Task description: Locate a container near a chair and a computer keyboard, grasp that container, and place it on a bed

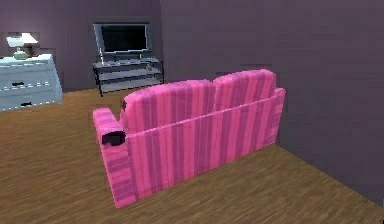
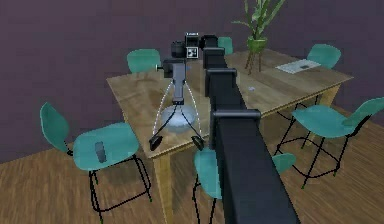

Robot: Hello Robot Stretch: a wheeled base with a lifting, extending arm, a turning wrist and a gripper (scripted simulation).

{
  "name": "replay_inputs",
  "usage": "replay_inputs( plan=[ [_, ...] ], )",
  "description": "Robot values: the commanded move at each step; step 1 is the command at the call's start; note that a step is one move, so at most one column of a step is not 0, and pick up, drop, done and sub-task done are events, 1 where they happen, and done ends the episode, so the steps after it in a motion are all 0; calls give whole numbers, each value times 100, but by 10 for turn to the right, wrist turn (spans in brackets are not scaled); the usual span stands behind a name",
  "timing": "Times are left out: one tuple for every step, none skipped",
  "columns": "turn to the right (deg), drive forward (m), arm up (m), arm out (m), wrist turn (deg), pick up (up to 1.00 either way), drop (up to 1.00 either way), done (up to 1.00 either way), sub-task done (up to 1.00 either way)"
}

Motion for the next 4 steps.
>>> replay_inputs(
  plan=[
    [0,0,0,0,450,0,0,0,0],
    [0,0,0,0,450,0,0,0,0],
    [0,0,0,0,450,0,0,0,0],
    [0,0,0,0,390,0,0,0,0]
  ],
)
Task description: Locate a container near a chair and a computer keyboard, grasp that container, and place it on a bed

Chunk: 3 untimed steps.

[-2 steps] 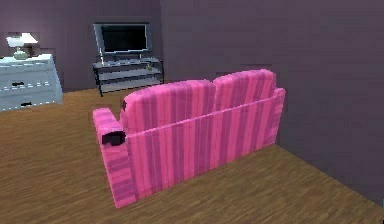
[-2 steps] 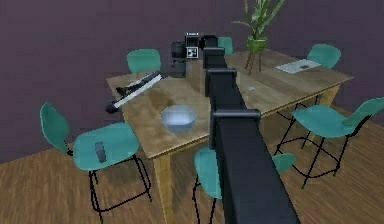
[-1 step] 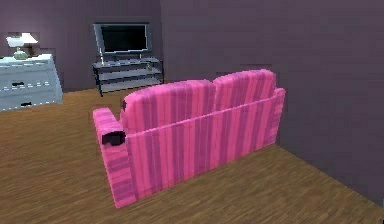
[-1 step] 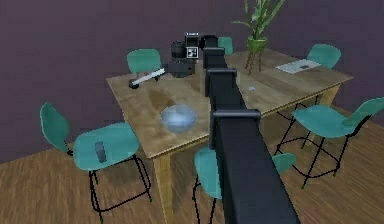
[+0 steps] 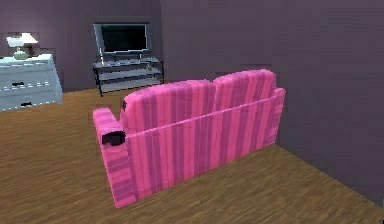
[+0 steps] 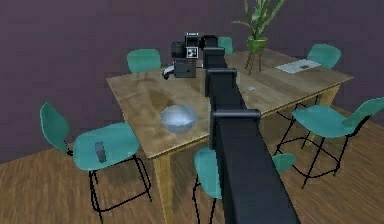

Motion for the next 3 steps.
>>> replay_inputs(
  plan=[
    [0,0,-26,0,0,0,0,0,0],
    [0,0,0,0,0,100,0,0,0],
    [0,0,10,0,0,0,0,0,0]
  ],
)
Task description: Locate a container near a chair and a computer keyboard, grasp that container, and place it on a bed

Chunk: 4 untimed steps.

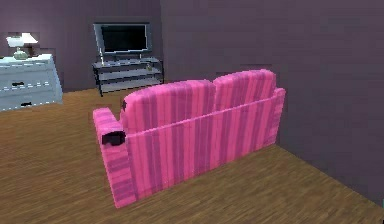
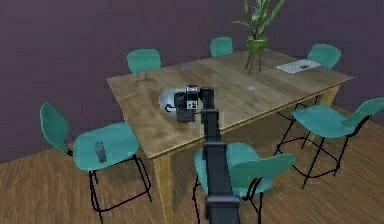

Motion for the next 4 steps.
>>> replay_inputs(
  plan=[
    [0,0,16,0,0,0,0,0,0],
    [0,0,0,0,-450,0,0,0,0],
    [0,0,0,0,-450,0,0,0,0],
    [0,0,0,0,-330,0,0,0,0]
  ],
)
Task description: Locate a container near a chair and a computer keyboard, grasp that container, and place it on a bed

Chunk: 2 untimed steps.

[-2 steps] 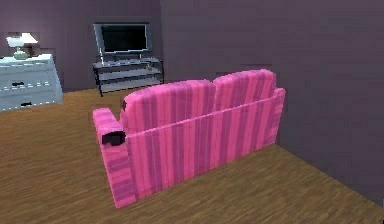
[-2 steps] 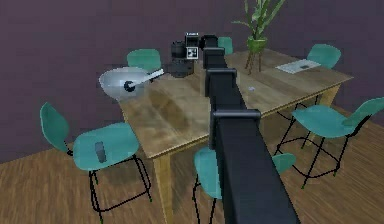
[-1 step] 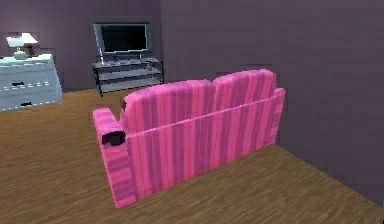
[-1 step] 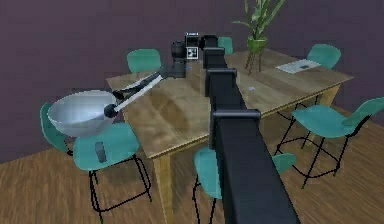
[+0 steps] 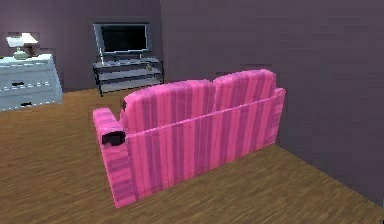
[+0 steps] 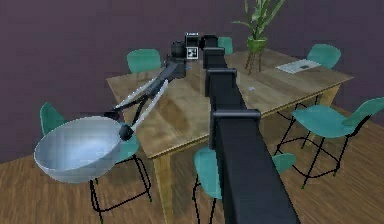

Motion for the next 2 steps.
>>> replay_inputs(
  plan=[
    [0,0,0,-44,0,0,0,0,0],
    [-450,0,0,0,0,0,0,0,0]
  ],
)
